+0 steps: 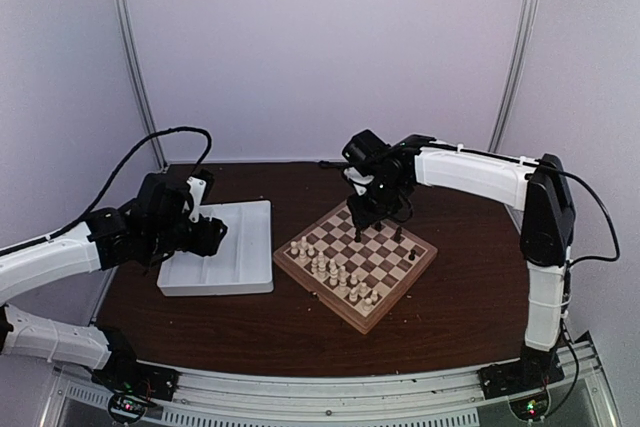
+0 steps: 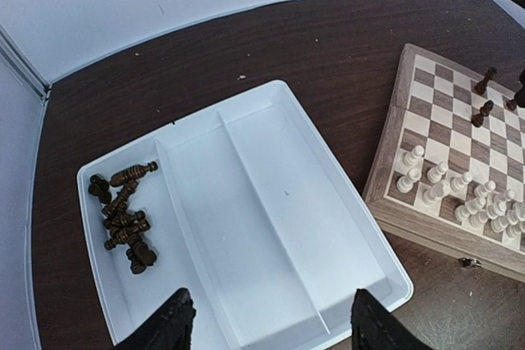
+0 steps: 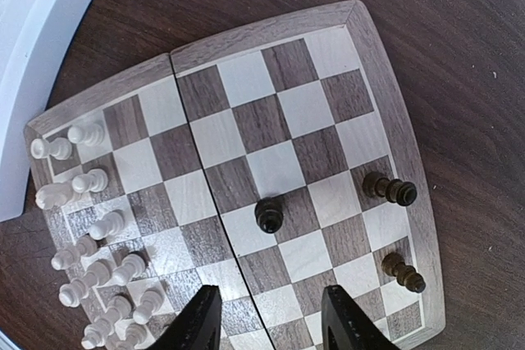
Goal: Set up the chess pieces on the board
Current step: Pick up the chess piece from the chessboard.
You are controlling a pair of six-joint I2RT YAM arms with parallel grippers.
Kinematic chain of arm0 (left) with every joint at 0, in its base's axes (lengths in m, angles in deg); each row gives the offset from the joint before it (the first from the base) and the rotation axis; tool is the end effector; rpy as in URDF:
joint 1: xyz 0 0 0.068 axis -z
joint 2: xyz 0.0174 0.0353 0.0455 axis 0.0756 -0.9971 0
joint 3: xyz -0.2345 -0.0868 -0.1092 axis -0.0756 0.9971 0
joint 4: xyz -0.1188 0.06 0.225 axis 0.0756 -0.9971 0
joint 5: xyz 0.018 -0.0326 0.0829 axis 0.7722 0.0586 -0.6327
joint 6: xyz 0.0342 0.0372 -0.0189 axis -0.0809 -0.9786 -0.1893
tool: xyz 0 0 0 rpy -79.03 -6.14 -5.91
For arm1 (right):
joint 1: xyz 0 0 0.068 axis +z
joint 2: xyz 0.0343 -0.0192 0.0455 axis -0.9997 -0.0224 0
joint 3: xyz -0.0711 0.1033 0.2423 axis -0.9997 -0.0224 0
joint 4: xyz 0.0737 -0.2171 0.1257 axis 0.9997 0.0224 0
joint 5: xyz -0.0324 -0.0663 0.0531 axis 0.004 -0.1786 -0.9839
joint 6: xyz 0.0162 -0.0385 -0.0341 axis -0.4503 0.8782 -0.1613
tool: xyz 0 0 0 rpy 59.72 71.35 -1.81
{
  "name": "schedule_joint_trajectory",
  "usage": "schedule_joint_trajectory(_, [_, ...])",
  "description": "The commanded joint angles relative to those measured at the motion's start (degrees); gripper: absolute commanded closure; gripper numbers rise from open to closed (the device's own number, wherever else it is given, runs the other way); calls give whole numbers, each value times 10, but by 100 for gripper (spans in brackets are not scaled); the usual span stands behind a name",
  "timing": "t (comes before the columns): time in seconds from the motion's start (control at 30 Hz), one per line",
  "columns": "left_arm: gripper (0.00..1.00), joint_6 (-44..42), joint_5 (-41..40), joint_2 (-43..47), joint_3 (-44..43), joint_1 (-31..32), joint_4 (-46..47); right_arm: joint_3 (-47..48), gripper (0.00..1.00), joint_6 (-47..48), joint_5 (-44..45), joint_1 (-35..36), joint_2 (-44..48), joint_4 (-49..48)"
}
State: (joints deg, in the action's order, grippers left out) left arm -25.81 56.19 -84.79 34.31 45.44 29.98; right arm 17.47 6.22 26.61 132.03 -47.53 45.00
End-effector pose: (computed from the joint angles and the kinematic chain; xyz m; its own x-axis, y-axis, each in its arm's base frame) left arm 0.1779 -0.1394 0.2663 -0.5855 0.0720 -0.8075 0.2293 0.9701 -0.0797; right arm 0.3111 0.2924 0.2546 -0.8074 -0.4172 -0.4171 -0.4934 0.8652 0.0897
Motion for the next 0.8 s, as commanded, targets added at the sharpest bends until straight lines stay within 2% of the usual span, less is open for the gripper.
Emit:
schedule_joint_trajectory(0.0, [34,12,13,-6,5,-7,11,33,56,15,35,1,-24,22])
schedule_joint_trajectory(0.77, [34,0,16,-51,-27,-11,13,106,71,31,34,-2,-121,47])
